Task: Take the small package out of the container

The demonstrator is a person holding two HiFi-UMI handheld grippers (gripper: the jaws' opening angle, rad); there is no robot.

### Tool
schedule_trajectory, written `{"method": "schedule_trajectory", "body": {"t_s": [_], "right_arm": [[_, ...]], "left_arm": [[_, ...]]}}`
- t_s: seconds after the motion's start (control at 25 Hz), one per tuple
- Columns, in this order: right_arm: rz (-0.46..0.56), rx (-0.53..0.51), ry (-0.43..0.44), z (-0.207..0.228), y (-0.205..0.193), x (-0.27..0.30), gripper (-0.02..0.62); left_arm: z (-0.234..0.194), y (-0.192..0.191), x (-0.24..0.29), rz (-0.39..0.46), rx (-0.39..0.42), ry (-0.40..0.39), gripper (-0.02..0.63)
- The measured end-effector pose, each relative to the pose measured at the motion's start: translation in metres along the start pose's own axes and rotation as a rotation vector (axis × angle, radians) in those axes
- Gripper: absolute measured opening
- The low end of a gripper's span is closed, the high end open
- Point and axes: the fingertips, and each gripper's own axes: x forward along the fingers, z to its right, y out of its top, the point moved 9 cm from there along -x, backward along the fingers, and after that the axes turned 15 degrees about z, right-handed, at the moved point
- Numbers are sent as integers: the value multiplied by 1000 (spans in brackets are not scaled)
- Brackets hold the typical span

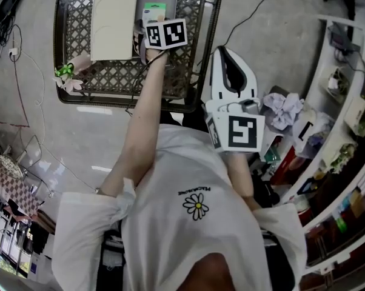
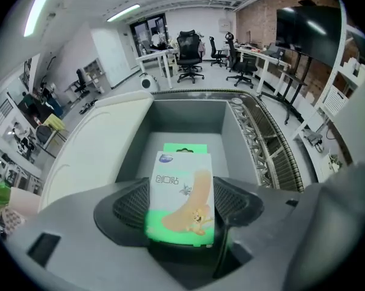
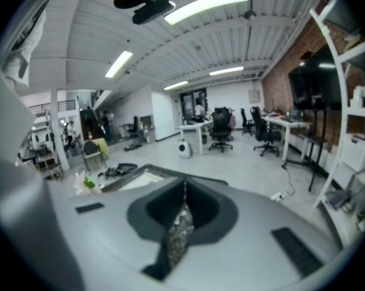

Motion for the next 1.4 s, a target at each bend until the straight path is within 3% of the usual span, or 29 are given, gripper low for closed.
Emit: {"method": "schedule_trajectory", "body": {"t_s": [0.36, 0.64, 0.92, 1.2, 1.4], "right_arm": [[4, 5, 22, -5, 0, 3, 32], [28, -3, 61, -18, 10, 6, 32], [32, 2, 49, -18, 12, 7, 32], [22, 10, 49, -20, 9, 5, 32], [29, 11, 49, -22, 11, 6, 32]], "left_arm": [[-2, 3, 4, -26, -18, -21, 342], [-1, 7, 9, -117, -10, -59, 342], [-1, 9, 12, -146, -3, -70, 342], [3, 20, 24, -356, 18, -140, 342], [3, 20, 24, -357, 20, -135, 342]]}}
